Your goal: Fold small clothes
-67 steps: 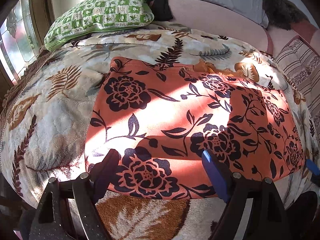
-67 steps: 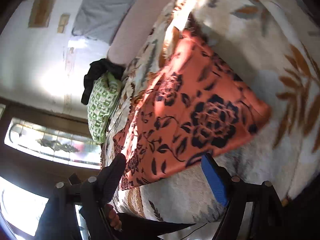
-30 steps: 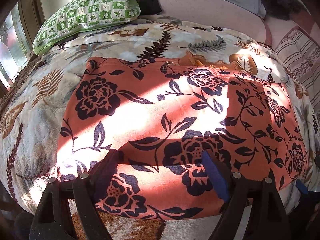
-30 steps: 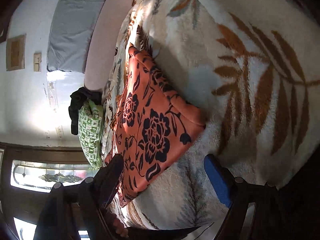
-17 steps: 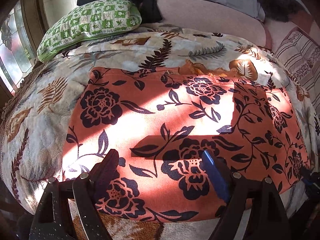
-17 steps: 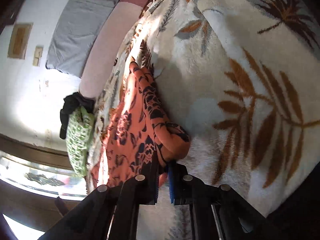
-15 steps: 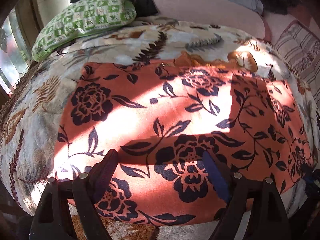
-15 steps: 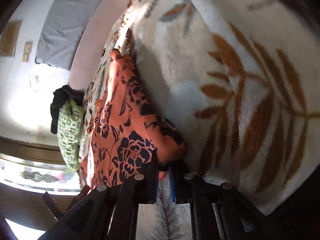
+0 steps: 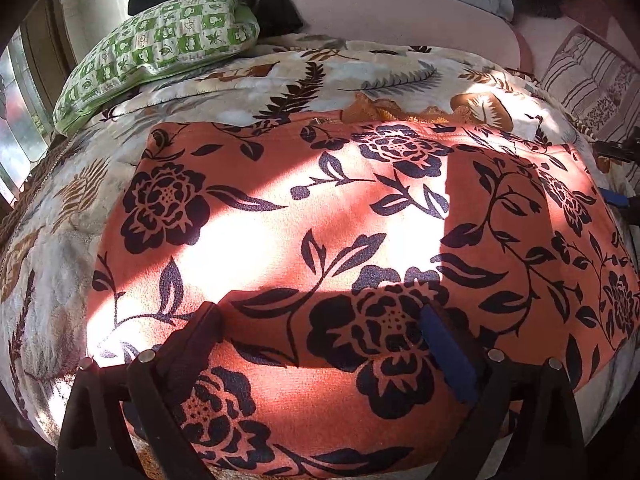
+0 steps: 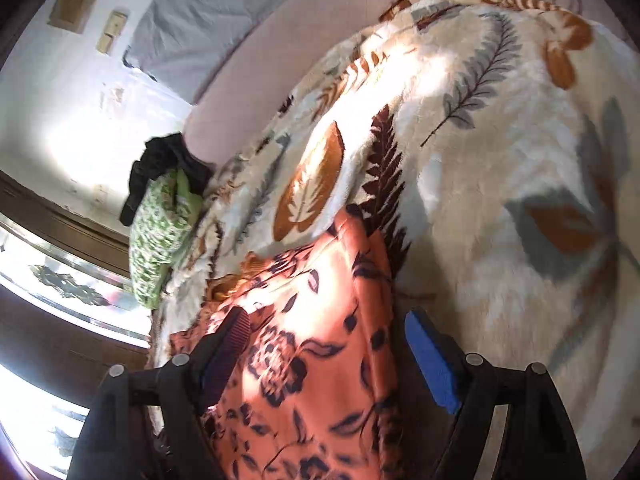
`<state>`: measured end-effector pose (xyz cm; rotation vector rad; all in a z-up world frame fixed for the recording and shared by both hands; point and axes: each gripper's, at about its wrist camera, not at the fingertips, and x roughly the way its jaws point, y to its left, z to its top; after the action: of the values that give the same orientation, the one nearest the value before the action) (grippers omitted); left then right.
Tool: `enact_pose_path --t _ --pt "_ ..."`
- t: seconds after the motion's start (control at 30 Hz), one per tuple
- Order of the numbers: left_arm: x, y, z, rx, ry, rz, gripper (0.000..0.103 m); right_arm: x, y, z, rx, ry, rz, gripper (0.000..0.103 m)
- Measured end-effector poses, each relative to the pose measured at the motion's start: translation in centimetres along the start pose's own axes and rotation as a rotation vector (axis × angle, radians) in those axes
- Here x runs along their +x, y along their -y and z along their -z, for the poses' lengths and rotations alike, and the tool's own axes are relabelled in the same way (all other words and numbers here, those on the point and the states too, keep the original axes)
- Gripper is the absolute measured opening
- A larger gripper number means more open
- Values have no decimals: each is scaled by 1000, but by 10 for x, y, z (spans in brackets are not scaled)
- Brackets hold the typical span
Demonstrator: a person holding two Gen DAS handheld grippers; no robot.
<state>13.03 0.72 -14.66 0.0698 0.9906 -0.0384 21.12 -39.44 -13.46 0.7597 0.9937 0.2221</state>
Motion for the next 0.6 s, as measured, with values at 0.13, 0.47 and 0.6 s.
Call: enact_pose_path --t 0.13,0.47,0.6 --pt "1 -3 1 5 13 14 101 51 9 -18 15 -132 28 13" --pt "-51 -53 1 -120 100 135 103 23 -12 1 -10 13 191 76" --pt "-87 -116 22 -293 159 185 102 -33 -55 31 -75 130 134 76"
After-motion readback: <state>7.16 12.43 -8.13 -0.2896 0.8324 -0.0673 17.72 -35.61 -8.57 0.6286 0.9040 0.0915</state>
